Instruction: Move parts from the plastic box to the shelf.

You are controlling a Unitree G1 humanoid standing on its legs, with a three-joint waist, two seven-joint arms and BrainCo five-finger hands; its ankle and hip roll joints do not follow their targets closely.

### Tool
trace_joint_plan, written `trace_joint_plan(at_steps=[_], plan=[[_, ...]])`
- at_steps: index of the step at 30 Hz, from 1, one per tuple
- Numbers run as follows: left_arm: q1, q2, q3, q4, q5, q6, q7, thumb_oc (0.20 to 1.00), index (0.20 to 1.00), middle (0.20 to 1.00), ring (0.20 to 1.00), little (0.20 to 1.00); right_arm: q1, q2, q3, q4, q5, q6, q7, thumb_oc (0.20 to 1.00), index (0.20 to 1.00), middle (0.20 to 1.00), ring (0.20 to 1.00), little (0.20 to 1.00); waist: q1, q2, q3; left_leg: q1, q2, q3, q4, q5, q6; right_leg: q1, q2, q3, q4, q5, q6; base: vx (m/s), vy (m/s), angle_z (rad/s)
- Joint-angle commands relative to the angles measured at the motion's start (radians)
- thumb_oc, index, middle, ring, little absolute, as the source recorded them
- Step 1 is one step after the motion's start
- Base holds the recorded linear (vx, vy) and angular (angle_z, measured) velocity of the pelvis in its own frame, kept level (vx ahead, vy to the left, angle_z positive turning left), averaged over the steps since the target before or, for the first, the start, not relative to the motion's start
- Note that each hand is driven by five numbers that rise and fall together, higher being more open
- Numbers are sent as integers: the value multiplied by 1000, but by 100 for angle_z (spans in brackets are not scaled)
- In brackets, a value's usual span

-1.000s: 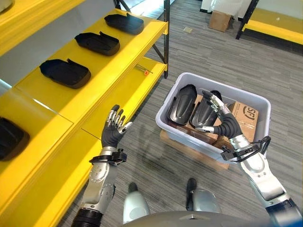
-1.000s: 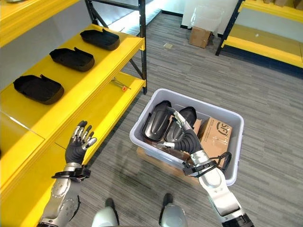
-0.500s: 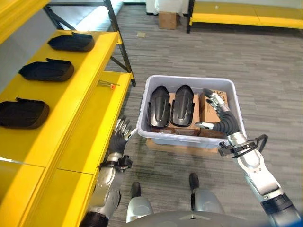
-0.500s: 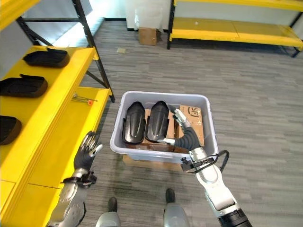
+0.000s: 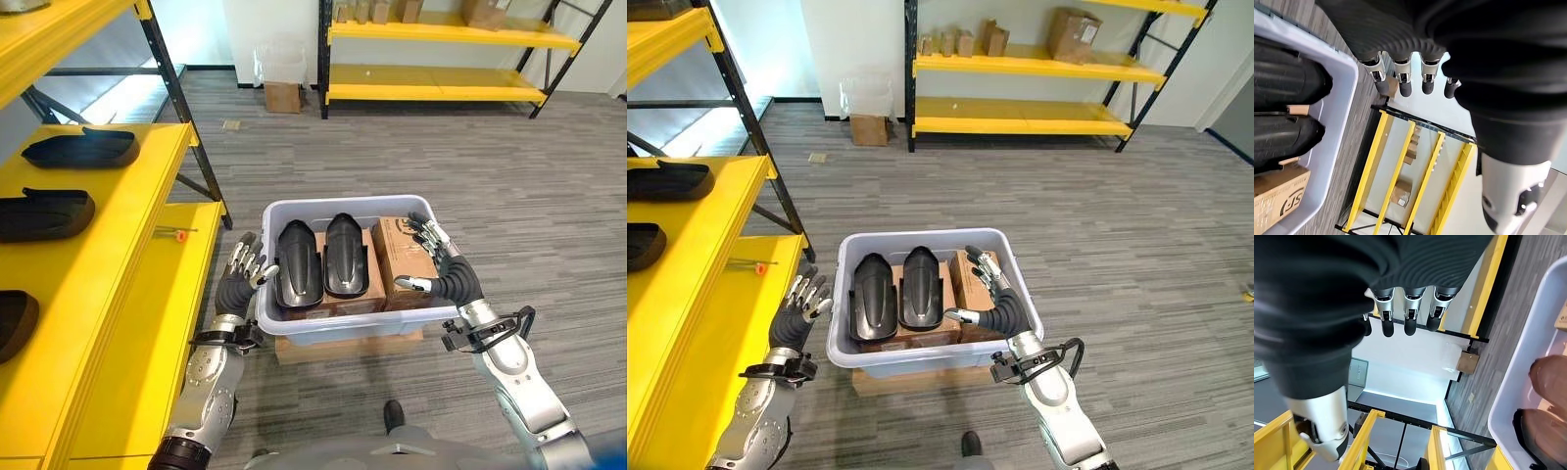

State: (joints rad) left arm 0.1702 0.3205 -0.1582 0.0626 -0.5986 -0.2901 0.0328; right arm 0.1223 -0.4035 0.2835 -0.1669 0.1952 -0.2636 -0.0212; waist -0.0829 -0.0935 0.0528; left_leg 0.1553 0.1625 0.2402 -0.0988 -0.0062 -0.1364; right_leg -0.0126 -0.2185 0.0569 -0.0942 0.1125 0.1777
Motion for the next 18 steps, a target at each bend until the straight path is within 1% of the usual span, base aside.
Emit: trace_joint_plan(at_steps=[1,4,5,7,11,12,13,14,17,18], plan=[[-26,16,-8,-56,29,-32,-10,1000,1000,1000,1000,1000,-47,-9,-53,-31,64,-31,-16,1000,1000,1000,1000,1000,6,33,24,-84,47,-44,29,64,24,19,-108,-14,62,18,67,30,-57,10],[-27,18,-12,-55,29,-29,-18,1000,1000,1000,1000,1000,-59,-7,-62,-1,69,-31,-28,1000,1000,1000,1000,1000,6,39,21,-93,59,-49,16,76,14,22,-99,-28,44,11,63,23,-71,11],[-32,19,-19,-49,22,-26,-27,1000,1000,1000,1000,1000,-89,-7,-73,44,70,-33,-50,1000,1000,1000,1000,1000,9,48,20,-111,72,-61,12,85,3,26,-92,-49,19,6,54,20,-76,16],[-35,21,-18,-48,21,-26,-28,1000,1000,1000,1000,1000,-107,-8,-73,64,68,-35,-57,1000,1000,1000,1000,1000,10,52,20,-122,76,-66,12,89,-1,23,-89,-57,12,5,51,1,-80,25],[-58,27,-28,-53,4,-30,-25,1000,1000,1000,1000,1000,-208,2,-44,146,49,-32,-104,1000,1000,1000,1000,1000,32,73,35,-199,94,-87,12,116,-19,-34,-80,-71,7,3,45,-88,-78,16],[-74,27,-41,-56,-9,-32,-22,1000,1000,1000,1000,1000,-263,4,-22,183,32,-28,-126,1000,1000,1000,1000,1000,44,85,50,-240,100,-96,12,130,-26,-70,-76,-74,7,9,41,-95,-61,8],[-76,26,-40,-56,-9,-32,-22,1000,1000,1000,1000,1000,-266,4,-22,185,32,-29,-126,1000,1000,1000,1000,1000,43,85,49,-243,101,-97,12,130,-26,-73,-75,-74,7,10,41,-116,-60,14],[-88,30,-51,-58,-14,-36,-17,1000,1000,1000,1000,1000,-308,9,-4,210,28,-28,-143,1000,1000,1000,1000,1000,50,92,64,-269,102,-103,12,138,-27,-98,-74,-74,7,15,40,-126,-40,22],[-126,29,-96,-71,-42,-50,10,1000,1000,1000,1000,1000,-522,47,52,362,8,-8,-241,1000,1000,1000,1000,1000,89,124,129,-378,95,-118,12,167,-32,-208,-78,-67,7,43,40,-166,-36,6],[-127,29,-95,-71,-42,-50,10,1000,1000,1000,1000,1000,-526,48,52,366,8,-10,-242,1000,1000,1000,1000,1000,89,124,129,-380,95,-118,12,167,-32,-211,-78,-66,7,44,40,-101,-13,9]])
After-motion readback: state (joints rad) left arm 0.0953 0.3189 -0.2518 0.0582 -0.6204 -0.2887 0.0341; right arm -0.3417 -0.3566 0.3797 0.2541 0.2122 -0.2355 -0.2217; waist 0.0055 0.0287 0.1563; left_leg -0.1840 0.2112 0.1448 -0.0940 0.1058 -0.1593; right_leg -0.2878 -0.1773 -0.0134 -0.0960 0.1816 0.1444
